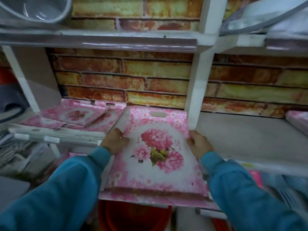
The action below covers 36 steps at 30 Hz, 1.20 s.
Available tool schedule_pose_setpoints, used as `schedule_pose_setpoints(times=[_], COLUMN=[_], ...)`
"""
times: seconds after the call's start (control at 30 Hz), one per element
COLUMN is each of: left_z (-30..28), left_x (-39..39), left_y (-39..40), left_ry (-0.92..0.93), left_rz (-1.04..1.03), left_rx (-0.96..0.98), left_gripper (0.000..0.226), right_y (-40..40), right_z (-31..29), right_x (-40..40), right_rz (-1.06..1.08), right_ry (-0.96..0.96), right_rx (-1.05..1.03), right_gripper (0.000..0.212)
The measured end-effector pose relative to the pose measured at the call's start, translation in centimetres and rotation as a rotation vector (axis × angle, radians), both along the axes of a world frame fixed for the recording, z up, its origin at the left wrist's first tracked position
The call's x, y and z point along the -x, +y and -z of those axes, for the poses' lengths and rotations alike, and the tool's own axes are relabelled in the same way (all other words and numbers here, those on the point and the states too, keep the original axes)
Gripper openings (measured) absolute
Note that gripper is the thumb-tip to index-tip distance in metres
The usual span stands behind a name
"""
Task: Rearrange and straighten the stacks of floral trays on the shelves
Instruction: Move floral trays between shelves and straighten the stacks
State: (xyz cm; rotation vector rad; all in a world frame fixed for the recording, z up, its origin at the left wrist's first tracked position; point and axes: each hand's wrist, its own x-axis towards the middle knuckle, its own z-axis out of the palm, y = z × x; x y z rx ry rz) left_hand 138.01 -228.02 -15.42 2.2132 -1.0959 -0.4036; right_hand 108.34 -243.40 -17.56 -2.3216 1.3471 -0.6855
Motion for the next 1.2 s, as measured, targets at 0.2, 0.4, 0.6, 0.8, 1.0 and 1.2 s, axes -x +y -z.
schedule_pose_setpoints(times=[0.2,0.4,0.6,0.8,1.0,1.2], left_z=[0.7,-0.6,-0.9,-1.6,-2.6,-2.6], left_x=[14.0,32.9,47.9,57.7,62.6,67.0], left_y=[-3.5,-11.8,-18.4,-24.4,-34.1,-44.9], left_ry=[0.094,0.111,0.143,0.123,0.046,0.086], left_rz=[0.188,0.344,0.381,0.422,0.397,0.404], left_rx=[0.155,0.261,0.294,0.259,0.235,0.210], left_gripper=[0.031,0.023,0.027,0.024,0.030,0.049], right_y=[1.6,-0.3,-3.3,-9.0,-18.5,-28.9], right_z=[-1.0,-2.9,-4.7,-5.6,-5.6,-7.7], right_x=[15.9,35.2,50.0,60.1,64.9,69.1], right_rz=[0.184,0.433,0.522,0.520,0.472,0.439], right_ry=[-0.026,-0.137,-0.153,-0.147,-0.162,-0.160], right_rx=[0.013,0.007,0.005,-0.021,0.034,0.020], right_gripper=[0.032,0.041,0.043,0.042,0.035,0.036])
